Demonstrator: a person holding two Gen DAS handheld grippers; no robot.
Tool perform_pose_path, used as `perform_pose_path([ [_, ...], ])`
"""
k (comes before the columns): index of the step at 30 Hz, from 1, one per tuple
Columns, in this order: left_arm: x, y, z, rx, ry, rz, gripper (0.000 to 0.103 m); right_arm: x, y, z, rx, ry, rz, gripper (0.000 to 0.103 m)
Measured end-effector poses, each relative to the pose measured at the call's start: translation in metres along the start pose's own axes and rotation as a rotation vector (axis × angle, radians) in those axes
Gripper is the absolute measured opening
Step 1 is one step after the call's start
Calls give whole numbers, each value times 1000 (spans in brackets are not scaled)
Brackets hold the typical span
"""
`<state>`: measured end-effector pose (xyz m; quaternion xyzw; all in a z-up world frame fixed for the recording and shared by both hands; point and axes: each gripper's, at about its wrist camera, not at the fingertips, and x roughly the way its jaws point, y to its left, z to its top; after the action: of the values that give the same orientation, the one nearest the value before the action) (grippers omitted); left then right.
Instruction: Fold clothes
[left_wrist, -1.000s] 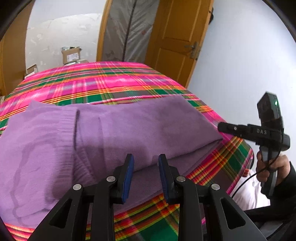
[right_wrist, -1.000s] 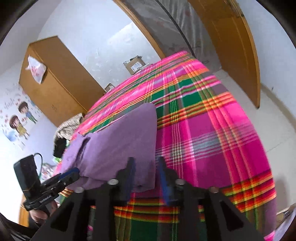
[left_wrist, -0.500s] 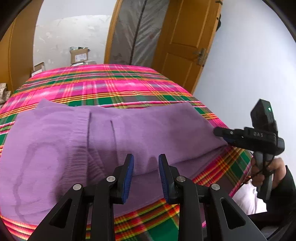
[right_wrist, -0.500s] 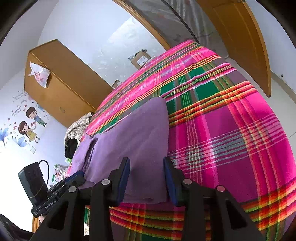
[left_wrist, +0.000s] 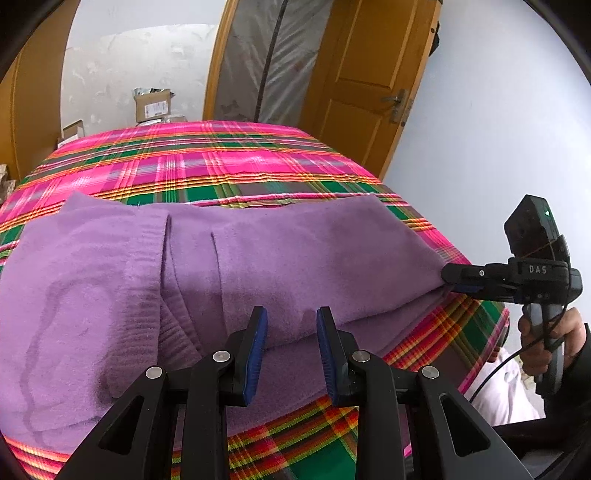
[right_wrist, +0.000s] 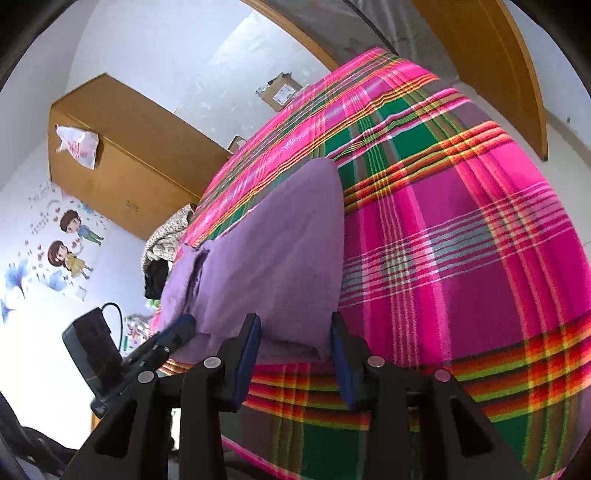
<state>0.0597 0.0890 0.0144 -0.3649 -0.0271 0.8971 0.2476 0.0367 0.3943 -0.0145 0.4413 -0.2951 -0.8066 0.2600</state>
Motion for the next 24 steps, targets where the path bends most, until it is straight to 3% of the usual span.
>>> perform_pose_path([
  [16,7,0,3,9,7,-7,28,-6,-28,2,227,-94,148,35],
  [24,8,0,1,10,11,-15,28,-11,-13,-4,59,-35,20,34],
])
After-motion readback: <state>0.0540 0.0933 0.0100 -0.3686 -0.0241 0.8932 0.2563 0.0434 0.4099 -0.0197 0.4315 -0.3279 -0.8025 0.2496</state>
